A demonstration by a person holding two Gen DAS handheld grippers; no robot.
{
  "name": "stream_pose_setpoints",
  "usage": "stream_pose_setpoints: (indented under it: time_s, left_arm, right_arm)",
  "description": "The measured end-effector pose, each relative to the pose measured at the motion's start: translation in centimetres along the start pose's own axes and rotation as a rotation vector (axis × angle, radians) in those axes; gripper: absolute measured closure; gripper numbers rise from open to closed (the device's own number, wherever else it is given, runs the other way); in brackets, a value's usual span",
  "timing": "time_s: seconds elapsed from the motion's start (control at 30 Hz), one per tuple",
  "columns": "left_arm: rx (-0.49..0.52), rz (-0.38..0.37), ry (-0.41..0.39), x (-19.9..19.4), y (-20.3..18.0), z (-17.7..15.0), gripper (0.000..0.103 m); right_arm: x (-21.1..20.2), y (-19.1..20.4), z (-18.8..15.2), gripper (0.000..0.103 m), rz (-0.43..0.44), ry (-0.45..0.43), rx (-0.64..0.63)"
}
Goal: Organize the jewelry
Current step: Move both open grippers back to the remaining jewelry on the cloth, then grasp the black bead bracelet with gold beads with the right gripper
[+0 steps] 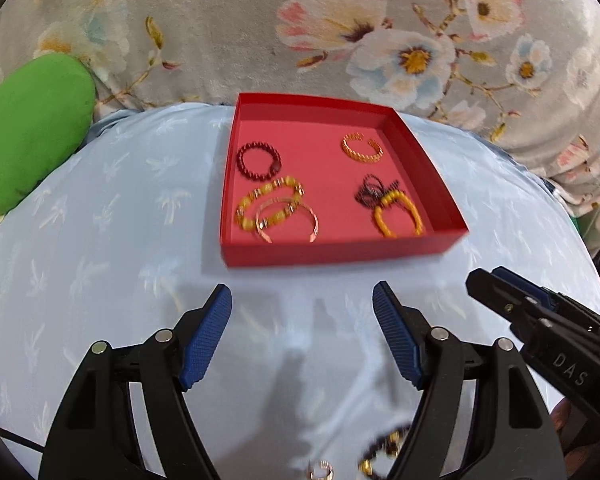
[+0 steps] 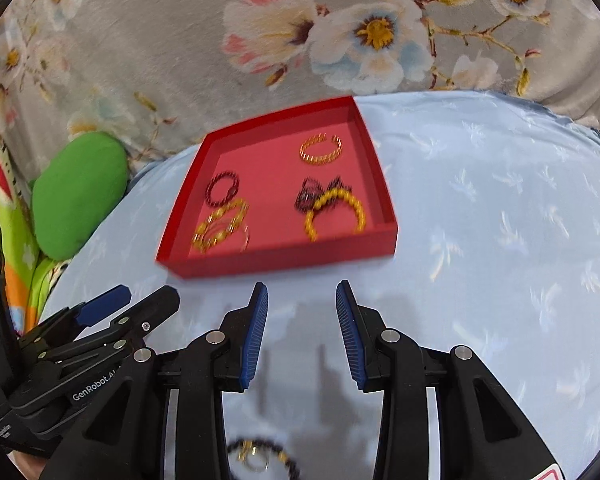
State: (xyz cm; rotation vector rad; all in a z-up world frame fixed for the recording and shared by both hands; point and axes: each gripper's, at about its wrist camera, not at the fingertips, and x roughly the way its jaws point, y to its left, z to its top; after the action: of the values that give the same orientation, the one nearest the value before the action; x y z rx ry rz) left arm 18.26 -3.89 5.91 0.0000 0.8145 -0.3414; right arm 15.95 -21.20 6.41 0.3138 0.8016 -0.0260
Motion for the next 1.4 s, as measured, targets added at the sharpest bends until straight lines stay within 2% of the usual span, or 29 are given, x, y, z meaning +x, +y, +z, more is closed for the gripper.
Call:
stream_pose_setpoints:
  time_s: [0.37,0.6,0.8,1.13,1.23,1.4]
  left_arm:
    - [0.023,-0.008,0.051,-4.6,0.0,-8.3,0.034]
    - [0.009,0.0,0.064,-6.2,0.7,-11.4,0.034]
    - [-0.02,0.017,0.073,-6.7,1.9,-12.6,0.034]
    - [-0.051,0.033,0.084,-6.5,3.2,-12.8,0.034]
    - [-0.053,0.034,0.087,-6.3,3.2,-12.7,0.034]
    - [-0.05,0.033,0.089,-6.2,3.2,-12.7,0.034]
  right_arm:
    - [-3.8,0.1,-9.2,0.068,0.001,0.081,0.026]
    - [-4.1,0.4,-12.4,0.068,-0.036,0.103,0.006]
    - [-3.2,1.2,-12.8,0.068,-0.061,0.105,-0.031]
    - [-0.9,1.9,-12.3,0.068,-0.101,0.111,-0.072]
    - [-0.7,2.2,-12.2,0.072,-0.121,0.105,-0.097]
    - [-0.6,1.8,-12.0,0.089,-0.15,0.102,-0.107]
